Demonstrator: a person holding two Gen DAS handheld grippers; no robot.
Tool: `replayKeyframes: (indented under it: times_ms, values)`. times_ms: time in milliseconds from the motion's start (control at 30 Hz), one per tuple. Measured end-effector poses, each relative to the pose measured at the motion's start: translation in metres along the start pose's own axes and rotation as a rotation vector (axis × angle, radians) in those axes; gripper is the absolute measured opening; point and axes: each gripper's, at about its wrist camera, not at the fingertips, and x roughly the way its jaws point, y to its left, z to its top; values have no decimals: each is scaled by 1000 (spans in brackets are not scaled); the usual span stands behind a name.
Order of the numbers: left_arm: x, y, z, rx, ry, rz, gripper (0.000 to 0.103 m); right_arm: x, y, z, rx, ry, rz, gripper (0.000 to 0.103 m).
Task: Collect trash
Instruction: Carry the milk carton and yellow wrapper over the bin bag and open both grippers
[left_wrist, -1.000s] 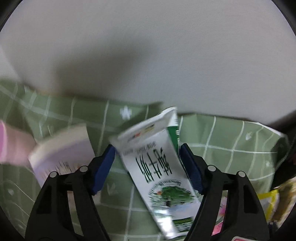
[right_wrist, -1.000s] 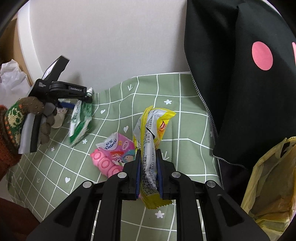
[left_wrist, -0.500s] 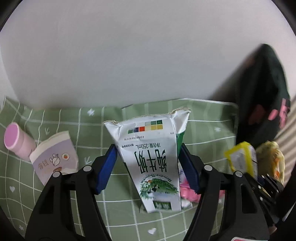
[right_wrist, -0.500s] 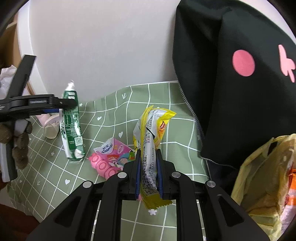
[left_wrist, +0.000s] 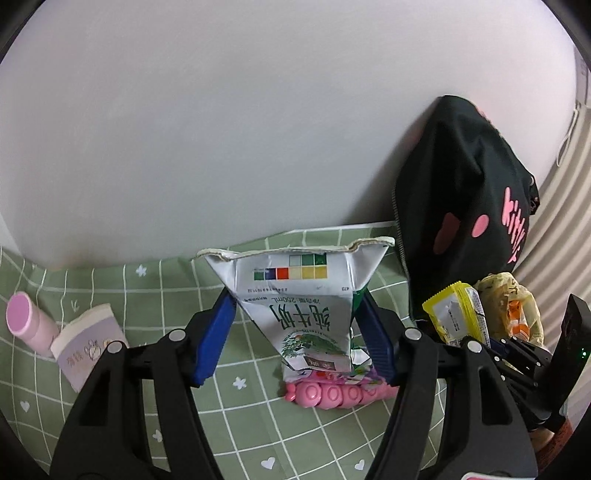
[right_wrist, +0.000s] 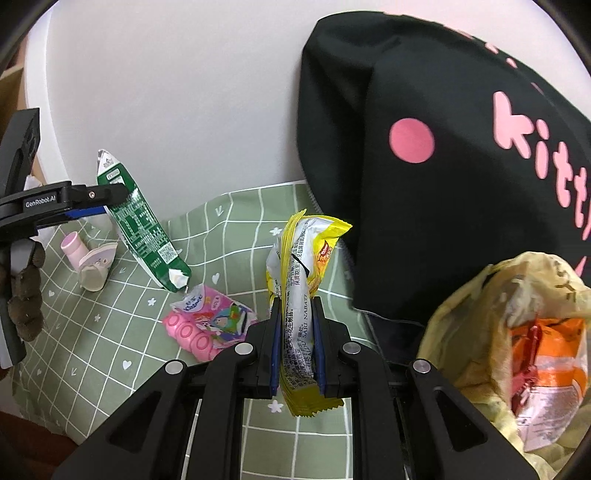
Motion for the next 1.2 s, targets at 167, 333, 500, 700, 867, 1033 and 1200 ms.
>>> replayKeyframes:
  times_ms: [167, 333, 500, 700, 867, 1033, 1200]
  values:
    - [-3, -26, 17, 74, -29, -47, 62, -21, -15, 9, 19, -45, -56, 15]
    - [-7, -67, 46, 130, -72, -135, 62, -59, -51, 25, 99, -127, -136, 15]
    - [-16, -125, 73, 220, -126, -239, 62, -97, -87, 29, 134, -185, -248, 15]
    - [-24, -191, 92, 285, -157, -368, 62, -137, -132, 17, 214, -216, -367, 15]
    - [-25, -240, 95, 327, -161, -477, 62, -162, -161, 3, 262, -227, -433, 15]
    - [-11, -283, 82, 357, -95, -571, 62, -174, -176, -11, 283, -224, -442, 15]
    - [30, -324, 42, 461, 36, -589, 62, -160, -186, -28, 279, -156, -426, 15]
